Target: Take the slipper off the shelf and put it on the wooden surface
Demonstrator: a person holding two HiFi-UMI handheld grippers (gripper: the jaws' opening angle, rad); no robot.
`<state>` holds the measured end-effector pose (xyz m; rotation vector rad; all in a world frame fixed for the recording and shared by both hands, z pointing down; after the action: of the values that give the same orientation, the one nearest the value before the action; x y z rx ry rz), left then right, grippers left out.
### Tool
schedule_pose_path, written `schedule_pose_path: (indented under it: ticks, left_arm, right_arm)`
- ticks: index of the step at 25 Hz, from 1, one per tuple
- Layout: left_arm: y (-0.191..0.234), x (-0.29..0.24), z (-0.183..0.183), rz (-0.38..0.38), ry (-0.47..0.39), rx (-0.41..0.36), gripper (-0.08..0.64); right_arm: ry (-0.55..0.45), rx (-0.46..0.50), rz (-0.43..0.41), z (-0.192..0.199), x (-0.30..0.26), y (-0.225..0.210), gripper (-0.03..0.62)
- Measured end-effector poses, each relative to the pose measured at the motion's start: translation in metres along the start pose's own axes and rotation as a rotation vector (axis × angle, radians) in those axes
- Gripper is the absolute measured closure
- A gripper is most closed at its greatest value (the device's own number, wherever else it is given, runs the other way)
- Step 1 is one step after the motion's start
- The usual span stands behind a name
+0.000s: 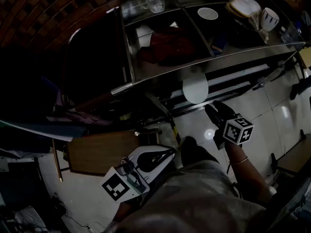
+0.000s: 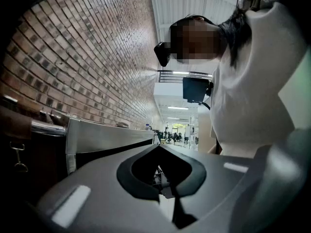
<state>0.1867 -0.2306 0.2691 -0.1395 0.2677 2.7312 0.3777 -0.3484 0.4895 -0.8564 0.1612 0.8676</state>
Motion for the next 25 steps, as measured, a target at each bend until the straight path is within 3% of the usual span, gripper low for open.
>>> schedule_pose_path:
  ticks: [7, 12, 14, 16, 25]
  left_arm:
    - [0.053, -0.021, 0.013, -0.148, 0.026, 0.102, 0.563]
    - [0.067, -0.032, 0.013, -0.177, 0.075, 0.134, 0.563]
    - [0.071, -0.037, 0.011, -0.181, 0.085, 0.131, 0.563]
    - [0.073, -0.041, 0.012, -0.179, 0.095, 0.129, 0.563]
    - [0.069, -0.039, 0.018, -0.157, 0.111, 0.134, 0.563]
  right_arm:
    - [-0.036, -0.188, -0.1, -0.017, -0.044, -0.05, 0.368]
    - [-0.012, -0.288, -0.131, -0.013, -0.065, -0.068, 0.367]
    - [-0.014, -0.302, -0.153, -0.016, -0.07, -0.072, 0.397]
    - [-0.018, -0.316, -0.19, -0.018, -0.07, -0.073, 0.51]
    - [-0.094, -0.318, -0.253, -0.034, -0.043, -0.054, 0.56]
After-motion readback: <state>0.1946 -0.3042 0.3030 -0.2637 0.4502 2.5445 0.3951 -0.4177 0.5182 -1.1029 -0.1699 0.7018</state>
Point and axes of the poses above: the fingertips, and each gripper's own axes: x backward along the fingers, y to its left, z out of its underside, the point moved 4 cm from there along x, backward along the fingers, and after that the axes turned 8 degrees about y, right-handed, at the moved point
